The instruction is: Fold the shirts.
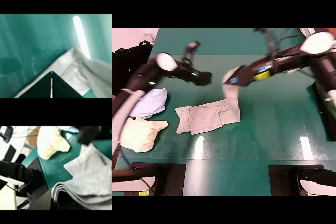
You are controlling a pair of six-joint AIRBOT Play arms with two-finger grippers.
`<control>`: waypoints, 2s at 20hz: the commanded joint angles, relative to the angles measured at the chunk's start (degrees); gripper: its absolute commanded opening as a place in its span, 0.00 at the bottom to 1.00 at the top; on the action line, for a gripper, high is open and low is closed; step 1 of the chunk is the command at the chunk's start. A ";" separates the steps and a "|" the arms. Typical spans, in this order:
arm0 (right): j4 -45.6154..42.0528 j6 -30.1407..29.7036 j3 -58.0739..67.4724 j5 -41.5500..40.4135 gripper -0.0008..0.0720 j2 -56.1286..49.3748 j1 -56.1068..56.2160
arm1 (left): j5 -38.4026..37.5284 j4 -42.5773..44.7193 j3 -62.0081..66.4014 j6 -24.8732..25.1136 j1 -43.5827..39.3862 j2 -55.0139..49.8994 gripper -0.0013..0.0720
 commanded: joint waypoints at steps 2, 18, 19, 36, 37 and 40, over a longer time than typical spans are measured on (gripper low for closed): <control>-0.13 -2.36 0.09 -17.44 0.18 -9.31 15.04 | -4.22 9.33 0.04 0.04 9.51 10.95 0.05; -6.43 -2.64 -29.27 -11.45 0.47 -0.39 -11.52 | -11.13 10.47 0.02 0.02 13.57 14.93 0.05; -5.97 -2.69 -31.52 -11.54 0.80 -0.07 -14.53 | -10.91 10.08 0.02 0.02 13.57 14.93 0.05; 4.79 -2.69 -11.47 -7.04 0.32 -25.79 1.44 | -10.71 8.00 -0.04 0.02 13.57 14.75 0.05; 4.68 -2.71 -10.49 -7.58 0.16 -25.97 1.95 | -10.71 7.72 -0.04 0.02 13.57 14.75 0.05; 2.93 -2.89 -8.24 -8.35 0.03 -24.63 1.01 | -10.67 6.51 -0.04 0.00 13.29 14.75 0.05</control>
